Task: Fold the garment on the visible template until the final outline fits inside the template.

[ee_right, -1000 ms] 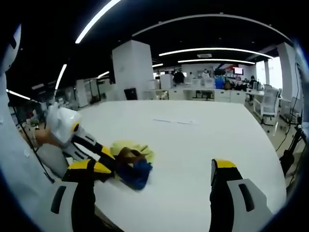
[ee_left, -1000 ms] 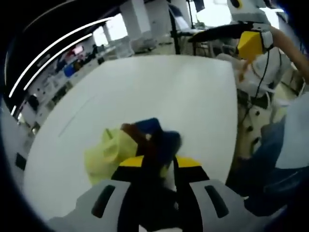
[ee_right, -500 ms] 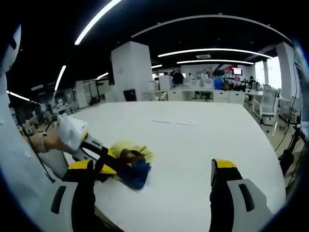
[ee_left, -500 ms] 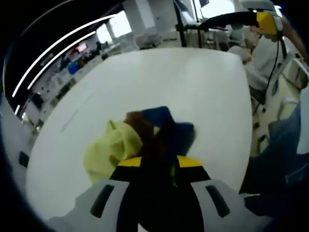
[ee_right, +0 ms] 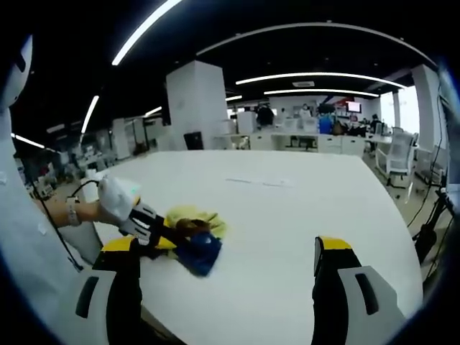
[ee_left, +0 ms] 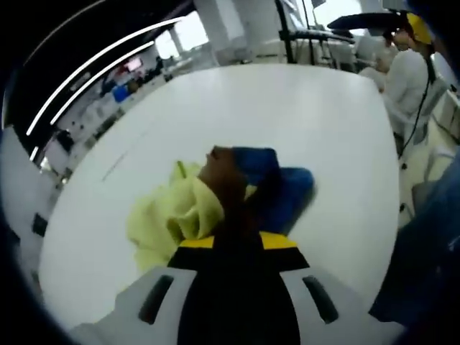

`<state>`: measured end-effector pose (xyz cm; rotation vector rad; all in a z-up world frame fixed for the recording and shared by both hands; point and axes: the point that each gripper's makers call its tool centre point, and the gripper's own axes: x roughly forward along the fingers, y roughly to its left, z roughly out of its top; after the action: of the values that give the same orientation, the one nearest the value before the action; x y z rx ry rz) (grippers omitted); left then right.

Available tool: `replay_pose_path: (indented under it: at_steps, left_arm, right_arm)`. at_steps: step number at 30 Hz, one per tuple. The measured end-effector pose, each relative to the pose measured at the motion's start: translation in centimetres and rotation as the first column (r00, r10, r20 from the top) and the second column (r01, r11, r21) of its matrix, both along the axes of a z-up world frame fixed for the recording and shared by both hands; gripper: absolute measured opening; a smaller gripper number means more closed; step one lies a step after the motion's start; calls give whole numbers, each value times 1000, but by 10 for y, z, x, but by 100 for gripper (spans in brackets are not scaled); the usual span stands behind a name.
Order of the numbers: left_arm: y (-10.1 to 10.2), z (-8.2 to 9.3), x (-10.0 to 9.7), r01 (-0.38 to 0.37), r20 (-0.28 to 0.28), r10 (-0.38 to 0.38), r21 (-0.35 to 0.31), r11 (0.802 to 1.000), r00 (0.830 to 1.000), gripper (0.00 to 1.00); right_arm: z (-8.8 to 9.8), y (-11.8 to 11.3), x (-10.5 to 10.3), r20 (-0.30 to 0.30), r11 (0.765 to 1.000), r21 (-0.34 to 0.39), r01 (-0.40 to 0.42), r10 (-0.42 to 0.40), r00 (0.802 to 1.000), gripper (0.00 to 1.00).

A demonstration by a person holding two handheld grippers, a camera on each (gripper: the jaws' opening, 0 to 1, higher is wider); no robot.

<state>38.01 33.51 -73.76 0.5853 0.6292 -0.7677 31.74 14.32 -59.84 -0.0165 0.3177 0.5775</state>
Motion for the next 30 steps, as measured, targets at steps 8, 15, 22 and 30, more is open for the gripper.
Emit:
replay_pose_path:
  at_steps: [8, 15, 22, 30]
  left_arm:
    - [5, 3, 2, -49, -28, 48, -34, 998, 998, 7]
    - [16, 11, -1, -86, -64, 83, -38, 996, 994, 1]
    - [28, 46, -5, -139, -49, 134, -113, 984, 990, 1]
    - [39, 66, -10, -205, -88, 189, -248, 947, 978, 1]
  right_arm:
    - [0, 0, -1, -2, 1000, -5, 0, 0, 1000, 100]
    - [-2, 6, -3, -7, 1000, -3, -10, 10, 1000, 100]
    - [-5, 13, -6, -17, 1000, -7, -23, 23, 1000, 100]
    - [-5, 23, -8, -17, 999, -14, -46, 45, 999, 100]
